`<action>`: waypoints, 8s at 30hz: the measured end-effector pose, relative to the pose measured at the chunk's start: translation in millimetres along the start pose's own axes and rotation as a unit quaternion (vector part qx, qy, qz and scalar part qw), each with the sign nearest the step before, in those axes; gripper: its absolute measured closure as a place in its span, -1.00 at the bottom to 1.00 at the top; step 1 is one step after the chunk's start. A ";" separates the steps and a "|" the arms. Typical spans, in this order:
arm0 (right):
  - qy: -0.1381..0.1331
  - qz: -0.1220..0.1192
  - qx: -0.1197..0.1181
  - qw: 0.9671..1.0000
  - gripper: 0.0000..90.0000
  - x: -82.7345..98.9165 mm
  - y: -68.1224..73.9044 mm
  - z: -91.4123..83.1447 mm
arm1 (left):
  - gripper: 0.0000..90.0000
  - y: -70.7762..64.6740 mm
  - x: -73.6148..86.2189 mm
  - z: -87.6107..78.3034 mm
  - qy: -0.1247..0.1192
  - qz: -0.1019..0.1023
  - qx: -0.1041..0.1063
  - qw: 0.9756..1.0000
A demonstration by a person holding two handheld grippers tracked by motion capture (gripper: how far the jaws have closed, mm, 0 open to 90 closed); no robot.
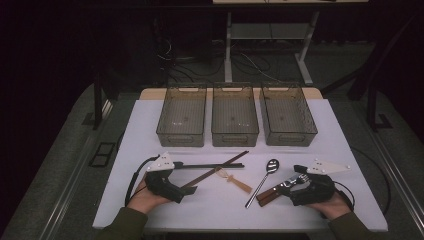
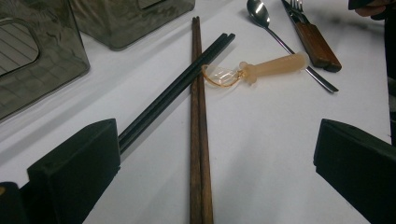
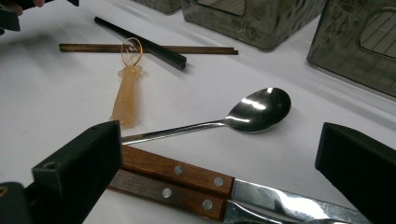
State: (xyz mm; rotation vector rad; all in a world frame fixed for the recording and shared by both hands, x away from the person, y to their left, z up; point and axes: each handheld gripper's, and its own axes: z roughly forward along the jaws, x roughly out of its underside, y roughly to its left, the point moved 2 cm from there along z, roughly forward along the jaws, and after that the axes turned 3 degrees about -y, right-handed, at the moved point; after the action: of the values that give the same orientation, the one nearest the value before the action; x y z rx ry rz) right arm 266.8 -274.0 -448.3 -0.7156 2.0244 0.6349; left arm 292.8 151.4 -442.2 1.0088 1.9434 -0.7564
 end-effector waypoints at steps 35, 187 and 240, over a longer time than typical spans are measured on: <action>-0.014 0.014 -0.006 1.000 -0.98 -3.9 -3.1 -1.4 | -0.80 15.6 -15.9 -5.4 -0.015 0.011 -0.014 1.000; -0.009 0.014 0.002 1.000 -0.98 -5.4 -5.4 5.5 | 0.98 35.0 12.8 -9.1 0.156 -0.045 -0.067 0.984; -0.007 0.014 0.001 1.000 -0.98 -5.8 -4.3 6.3 | 0.59 20.8 12.9 -20.7 0.130 -0.033 -0.073 0.988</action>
State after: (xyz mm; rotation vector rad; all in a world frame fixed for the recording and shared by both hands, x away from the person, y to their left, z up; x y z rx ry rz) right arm 276.0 -271.4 -447.2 -0.6797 2.0255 0.6518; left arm 298.1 182.8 -445.8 0.9980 2.2298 -0.5287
